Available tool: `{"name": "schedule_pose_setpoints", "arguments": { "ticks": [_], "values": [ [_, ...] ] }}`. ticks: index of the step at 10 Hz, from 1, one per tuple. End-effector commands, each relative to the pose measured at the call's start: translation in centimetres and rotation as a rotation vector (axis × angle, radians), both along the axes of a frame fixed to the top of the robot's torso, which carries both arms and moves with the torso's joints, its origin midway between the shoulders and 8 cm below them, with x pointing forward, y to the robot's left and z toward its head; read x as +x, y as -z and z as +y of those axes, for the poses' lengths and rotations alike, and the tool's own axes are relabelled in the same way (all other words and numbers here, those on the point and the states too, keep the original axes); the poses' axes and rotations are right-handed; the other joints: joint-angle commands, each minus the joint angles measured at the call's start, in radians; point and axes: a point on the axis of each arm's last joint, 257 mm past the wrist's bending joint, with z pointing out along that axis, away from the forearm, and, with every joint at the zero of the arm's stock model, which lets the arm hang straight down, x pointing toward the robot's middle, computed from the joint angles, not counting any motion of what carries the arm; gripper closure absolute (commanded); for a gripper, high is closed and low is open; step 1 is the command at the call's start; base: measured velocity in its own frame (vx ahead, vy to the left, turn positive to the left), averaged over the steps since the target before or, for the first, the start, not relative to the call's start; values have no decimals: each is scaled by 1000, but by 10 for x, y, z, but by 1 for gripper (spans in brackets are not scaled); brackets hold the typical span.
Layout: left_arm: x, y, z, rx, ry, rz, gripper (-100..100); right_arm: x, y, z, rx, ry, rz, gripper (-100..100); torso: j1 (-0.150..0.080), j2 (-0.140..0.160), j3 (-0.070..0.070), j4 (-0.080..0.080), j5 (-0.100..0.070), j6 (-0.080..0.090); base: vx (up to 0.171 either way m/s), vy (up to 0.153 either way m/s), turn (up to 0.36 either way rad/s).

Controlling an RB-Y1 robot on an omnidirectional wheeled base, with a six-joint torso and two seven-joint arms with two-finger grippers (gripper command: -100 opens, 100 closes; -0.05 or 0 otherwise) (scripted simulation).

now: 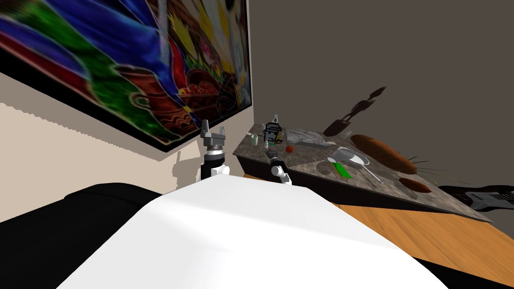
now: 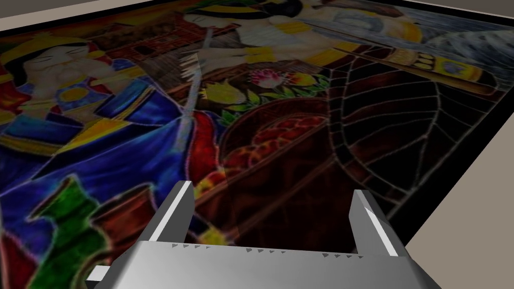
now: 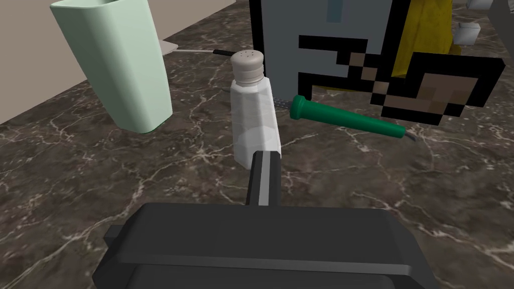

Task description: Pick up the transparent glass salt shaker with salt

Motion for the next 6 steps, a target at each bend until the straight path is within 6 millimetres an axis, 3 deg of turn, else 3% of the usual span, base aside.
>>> {"name": "schedule_pose_setpoints", "arguments": {
  "ticks": [1,2,3,6],
  "values": [
    [0,0,0,0,0,0,0,0,0,0,0,0,0,100,0,0,0,0,0,0,0,0,0],
    [0,0,0,0,0,0,0,0,0,0,0,0,0,0,0,0,0,0,0,0,0,0,0],
    [0,0,0,0,0,0,0,1,5,-16,-37,8,-3,-100,0,0,0,0,0,0,-12,14,19],
    [0,0,0,0,0,0,0,7,13,-55,-101,47,-12,-100,1,3,2,1,0,0,-56,37,57]
  ]
}}
